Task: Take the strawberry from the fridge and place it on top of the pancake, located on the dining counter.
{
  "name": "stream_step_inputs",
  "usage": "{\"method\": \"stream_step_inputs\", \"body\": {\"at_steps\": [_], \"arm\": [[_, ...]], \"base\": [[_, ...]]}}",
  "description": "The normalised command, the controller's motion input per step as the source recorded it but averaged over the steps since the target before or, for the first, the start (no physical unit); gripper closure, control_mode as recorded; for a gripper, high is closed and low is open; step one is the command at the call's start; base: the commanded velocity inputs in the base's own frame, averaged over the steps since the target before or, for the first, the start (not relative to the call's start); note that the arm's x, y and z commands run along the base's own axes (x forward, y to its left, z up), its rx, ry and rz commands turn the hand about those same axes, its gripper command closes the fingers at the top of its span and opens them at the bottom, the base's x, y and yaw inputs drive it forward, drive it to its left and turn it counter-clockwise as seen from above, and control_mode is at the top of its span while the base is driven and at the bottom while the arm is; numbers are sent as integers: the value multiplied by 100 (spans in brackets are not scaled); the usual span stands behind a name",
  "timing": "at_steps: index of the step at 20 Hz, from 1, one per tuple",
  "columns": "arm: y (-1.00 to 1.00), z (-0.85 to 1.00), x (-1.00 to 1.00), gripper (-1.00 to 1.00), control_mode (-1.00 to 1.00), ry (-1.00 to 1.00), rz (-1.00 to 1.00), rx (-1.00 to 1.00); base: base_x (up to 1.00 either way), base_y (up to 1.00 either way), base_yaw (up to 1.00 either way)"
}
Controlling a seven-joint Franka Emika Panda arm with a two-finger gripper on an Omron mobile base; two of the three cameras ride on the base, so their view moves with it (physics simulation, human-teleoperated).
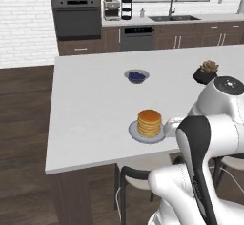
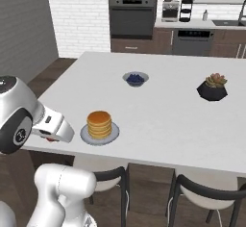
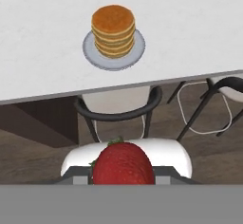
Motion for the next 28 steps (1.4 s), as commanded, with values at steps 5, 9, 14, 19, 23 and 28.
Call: {"method": "stream_step_inputs", "body": {"at_steps": [5,9,14,19,23,28], "arm": [[0,0,97,100,-100,0,0,0],[0,0,100,100,-100,1,0,0],[-1,0,100,100,-100,12,-2,2],[-35,-16,100,100,-100,26,0,17],[0,-43,100,100,-100,14,0,1],[8,-26,91,100,-100,-1,0,0]], "base": [[0,0,0],[0,0,0],[0,0,0],[0,0,0],[0,0,0],[0,0,0]]}}
